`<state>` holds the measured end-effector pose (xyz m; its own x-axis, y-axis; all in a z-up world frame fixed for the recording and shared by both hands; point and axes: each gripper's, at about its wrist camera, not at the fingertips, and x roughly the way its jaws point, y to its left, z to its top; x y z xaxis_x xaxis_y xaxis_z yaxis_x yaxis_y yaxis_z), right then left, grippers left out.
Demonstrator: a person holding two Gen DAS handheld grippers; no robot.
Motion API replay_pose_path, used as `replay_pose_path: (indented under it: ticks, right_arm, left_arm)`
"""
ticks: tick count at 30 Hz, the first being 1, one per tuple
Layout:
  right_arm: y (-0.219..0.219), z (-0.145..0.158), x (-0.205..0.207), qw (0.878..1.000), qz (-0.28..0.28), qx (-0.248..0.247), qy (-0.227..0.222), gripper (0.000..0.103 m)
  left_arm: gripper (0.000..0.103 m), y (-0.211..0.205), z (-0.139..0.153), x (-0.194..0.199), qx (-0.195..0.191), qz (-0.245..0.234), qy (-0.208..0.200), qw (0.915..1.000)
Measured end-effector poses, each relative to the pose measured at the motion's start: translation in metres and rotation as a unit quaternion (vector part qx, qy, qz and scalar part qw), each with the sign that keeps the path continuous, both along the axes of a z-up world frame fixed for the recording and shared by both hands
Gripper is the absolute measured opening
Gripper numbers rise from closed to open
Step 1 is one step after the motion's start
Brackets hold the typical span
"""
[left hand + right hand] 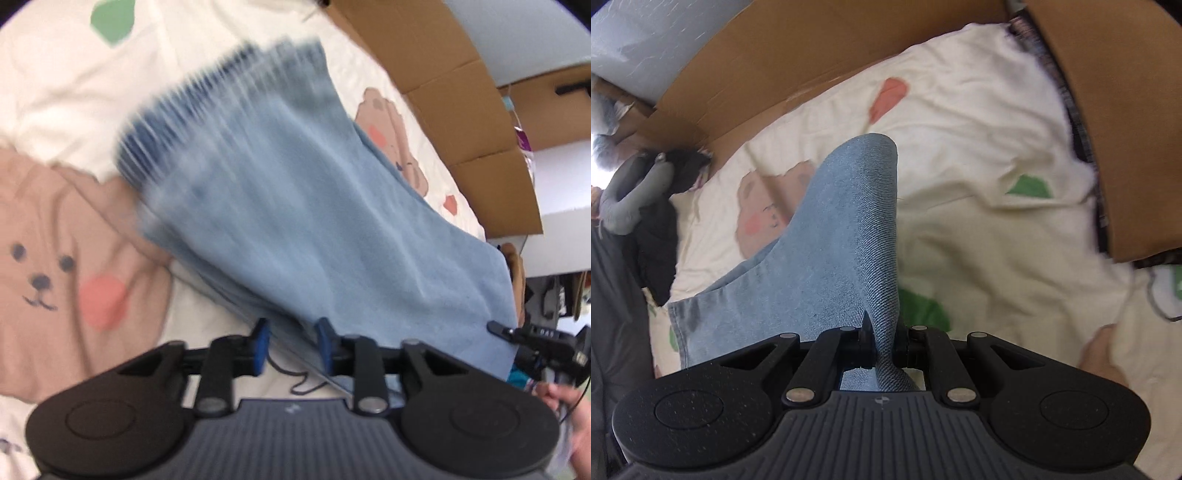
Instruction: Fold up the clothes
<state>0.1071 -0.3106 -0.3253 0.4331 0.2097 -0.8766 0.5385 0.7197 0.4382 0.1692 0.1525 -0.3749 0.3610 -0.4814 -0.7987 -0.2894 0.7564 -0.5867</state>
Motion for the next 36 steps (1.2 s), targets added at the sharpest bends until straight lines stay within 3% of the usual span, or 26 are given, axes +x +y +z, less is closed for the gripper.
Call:
replay_pose_path:
  ticks: [1, 7, 10, 16, 19, 25, 36]
  right_arm:
    - [-0.005, 0.002, -0.002, 1.0, -0.001, -0.006, 0.004, 0.004]
    - [-0.041, 0.014, -0.01, 0.999, -0.01, -0.031, 0.026, 0.004]
    - [-0.06, 0.021, -0.013, 0.998, -0.018, -0.049, 0.032, 0.004]
    - [-0.093, 0.026, -0.022, 0.997, -0.021, -0.058, 0.045, 0.005]
    - [-0.096, 0.018, -0.025, 0.996, -0.01, -0.065, 0.056, 0.006]
    - [-0.1, 0.004, -0.026, 0.984, 0.019, -0.132, 0.116, 0.009]
    - [-0.122, 0.04, -0.003, 0.978, 0.119, -0.141, 0.099, 0.011]
  left_arm:
    - [0.046, 0.005, 0.003, -0.002, 0.003, 0.009, -0.005, 0.9999]
    - [0.047, 0.024, 0.009, -0.011, 0.013, 0.051, -0.007, 0.9986]
    - [0.047, 0.029, 0.015, -0.028, 0.017, 0.055, -0.008, 0.9983]
    - [0.047, 0.033, 0.009, -0.024, 0.026, 0.056, -0.002, 0.9981]
    - [0.047, 0.033, 0.011, -0.025, 0.031, 0.053, -0.002, 0.9981]
    - [0.049, 0.034, 0.019, -0.026, 0.049, 0.041, -0.005, 0.9979]
    - [0.059, 0.035, 0.027, -0.022, 0.051, 0.052, -0.021, 0.9971]
